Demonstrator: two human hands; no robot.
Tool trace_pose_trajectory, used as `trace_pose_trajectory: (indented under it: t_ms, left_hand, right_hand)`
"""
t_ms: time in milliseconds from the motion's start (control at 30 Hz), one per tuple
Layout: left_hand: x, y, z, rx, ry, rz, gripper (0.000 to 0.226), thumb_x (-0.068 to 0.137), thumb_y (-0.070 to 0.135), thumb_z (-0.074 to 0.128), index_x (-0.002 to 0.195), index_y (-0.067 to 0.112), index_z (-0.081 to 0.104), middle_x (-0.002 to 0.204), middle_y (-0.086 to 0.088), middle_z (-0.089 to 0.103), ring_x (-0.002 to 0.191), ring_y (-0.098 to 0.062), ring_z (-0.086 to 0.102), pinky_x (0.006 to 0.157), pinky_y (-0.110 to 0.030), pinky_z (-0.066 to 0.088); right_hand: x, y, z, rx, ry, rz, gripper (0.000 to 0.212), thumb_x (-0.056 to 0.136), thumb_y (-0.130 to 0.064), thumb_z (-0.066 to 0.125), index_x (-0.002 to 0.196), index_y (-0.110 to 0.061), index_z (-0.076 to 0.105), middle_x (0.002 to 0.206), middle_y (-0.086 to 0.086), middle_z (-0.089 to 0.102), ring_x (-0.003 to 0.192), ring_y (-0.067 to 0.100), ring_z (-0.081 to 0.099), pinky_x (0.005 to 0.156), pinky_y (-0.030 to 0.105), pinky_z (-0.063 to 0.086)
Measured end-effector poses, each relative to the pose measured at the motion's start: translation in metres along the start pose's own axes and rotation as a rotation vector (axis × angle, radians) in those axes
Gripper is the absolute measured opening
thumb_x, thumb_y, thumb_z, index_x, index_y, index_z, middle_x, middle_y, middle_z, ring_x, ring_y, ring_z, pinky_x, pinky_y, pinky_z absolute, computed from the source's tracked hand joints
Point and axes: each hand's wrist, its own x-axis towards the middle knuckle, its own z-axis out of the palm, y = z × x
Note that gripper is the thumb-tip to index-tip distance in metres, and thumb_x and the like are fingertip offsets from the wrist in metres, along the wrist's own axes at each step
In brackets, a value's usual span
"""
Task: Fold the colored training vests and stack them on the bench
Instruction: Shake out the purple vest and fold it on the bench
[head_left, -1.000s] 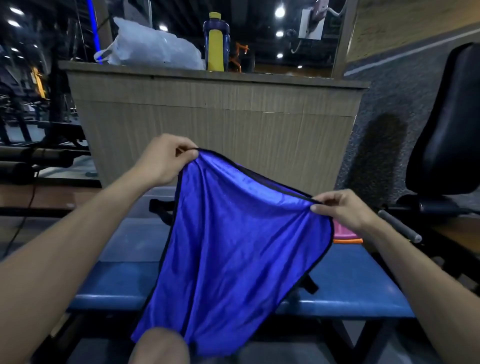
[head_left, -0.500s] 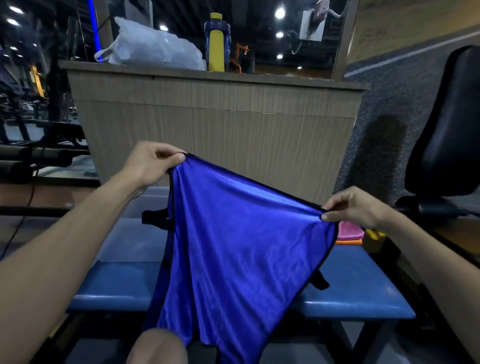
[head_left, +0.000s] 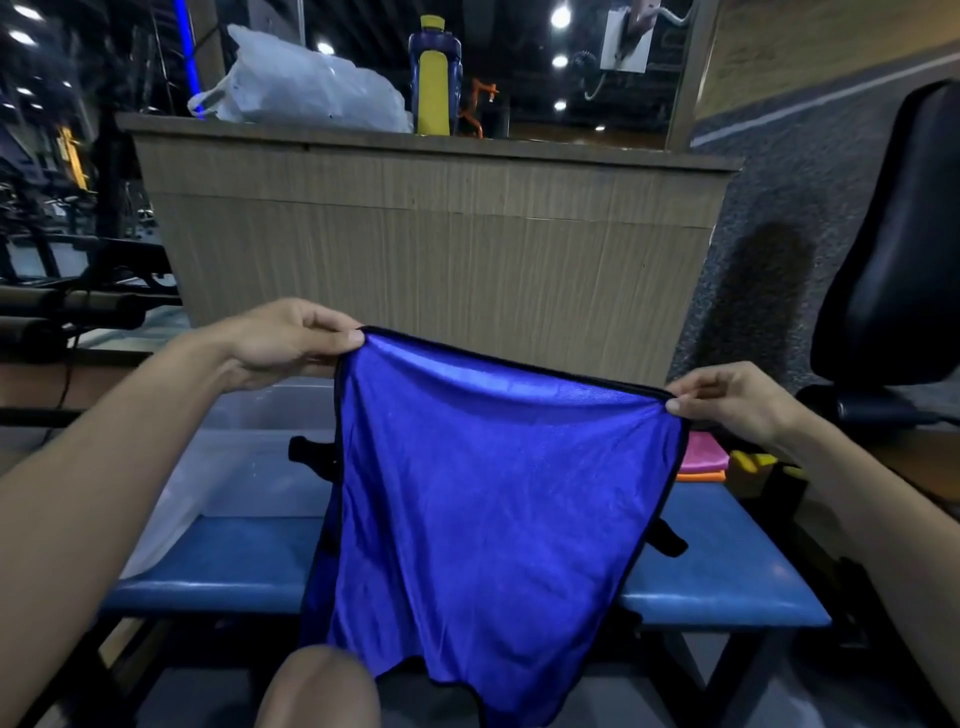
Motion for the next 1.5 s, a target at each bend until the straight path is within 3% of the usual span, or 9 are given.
trace_pose_trajectory:
  t_ms: [267,367,467,700,867,1000,1133,1333,1500]
  left_hand:
    - [-0.015,-0.003,-0.001,-0.118,-0.151,0.119,0.027,0.087,0.035,0.071,0.101,0.013,0.079,0.104,-0.008,0.073,0.095,-0.016,0.069,0.081,-0.025,0.059]
    - [-0.022,0.001,-0.008,-0.14,-0.174,0.218,0.058,0.067,0.048,0.09,0.108,0.009,0.076,0.104,-0.009,0.072,0.093,-0.016,0.069,0.082,-0.025,0.058]
    - [-0.019,0.005,-0.01,-0.17,-0.103,0.257,0.05,0.081,0.041,0.081,0.116,0.006,0.073,0.111,-0.011,0.072,0.101,-0.018,0.068,0.089,-0.028,0.057]
    - [-0.003,0.003,0.002,-0.091,0.031,0.176,0.052,0.055,0.051,0.093,0.093,0.017,0.081,0.099,0.0,0.075,0.091,-0.008,0.071,0.078,-0.021,0.057]
    - [0.006,-0.004,0.021,-0.174,0.002,0.082,0.021,0.093,0.021,0.058,0.105,0.005,0.064,0.098,-0.005,0.066,0.09,-0.013,0.061,0.092,-0.031,0.046]
    - [0.009,-0.026,0.026,-0.256,-0.076,0.045,0.063,0.085,0.029,0.072,0.128,-0.014,0.054,0.121,-0.016,0.059,0.107,-0.024,0.055,0.098,-0.041,0.04]
    - [0.017,-0.037,0.038,-0.345,-0.047,-0.021,0.042,0.093,0.021,0.057,0.124,-0.007,0.063,0.122,-0.017,0.06,0.107,-0.026,0.056,0.102,-0.041,0.038]
    - [0.017,-0.042,0.089,-0.154,0.342,-0.183,0.01,0.097,0.012,0.06,0.09,0.013,0.067,0.093,-0.011,0.062,0.074,-0.017,0.058,0.071,-0.03,0.048]
    - [-0.013,-0.012,0.181,0.061,0.124,0.04,0.013,0.095,0.011,0.066,0.087,0.01,0.076,0.068,0.002,0.065,0.062,-0.006,0.056,0.054,-0.021,0.049]
  right_hand:
    - [-0.012,0.016,-0.005,0.318,-0.145,0.091,0.044,0.071,-0.03,0.088,0.099,-0.001,0.07,0.092,0.014,0.067,0.086,0.021,0.064,0.075,0.025,0.059]
    - [-0.021,0.006,-0.009,0.463,-0.161,0.022,0.015,0.085,-0.017,0.067,0.093,-0.007,0.074,0.086,0.01,0.071,0.073,0.016,0.067,0.067,0.023,0.058]
    - [-0.024,-0.003,-0.014,0.512,-0.126,-0.017,0.03,0.093,-0.009,0.048,0.086,-0.011,0.077,0.08,0.005,0.072,0.066,0.009,0.068,0.063,0.019,0.057]
    - [-0.015,-0.005,-0.011,0.449,-0.1,-0.017,0.011,0.088,-0.017,0.056,0.085,-0.007,0.06,0.065,-0.002,0.065,0.055,0.003,0.06,0.053,0.015,0.051]
    - [-0.01,0.008,-0.008,0.485,-0.117,-0.007,0.026,0.098,-0.022,0.049,0.106,0.002,0.054,0.07,0.007,0.054,0.055,0.009,0.053,0.05,0.018,0.047]
    - [-0.012,0.031,-0.01,0.55,-0.138,0.078,0.042,0.102,-0.02,0.038,0.078,-0.014,0.073,0.069,-0.001,0.068,0.058,0.008,0.064,0.055,0.019,0.054]
    - [-0.01,0.041,-0.003,0.601,-0.099,0.171,0.059,0.107,-0.021,0.035,0.069,-0.022,0.08,0.072,-0.002,0.075,0.064,0.006,0.07,0.062,0.018,0.057]
    - [-0.009,0.033,0.037,0.492,0.029,0.319,0.036,0.091,-0.028,0.069,0.109,0.003,0.072,0.103,0.02,0.073,0.094,0.03,0.07,0.08,0.033,0.059]
    - [-0.028,-0.025,0.128,0.299,-0.043,0.184,0.026,0.095,-0.021,0.069,0.071,-0.014,0.065,0.059,0.0,0.059,0.051,0.011,0.054,0.049,0.02,0.046]
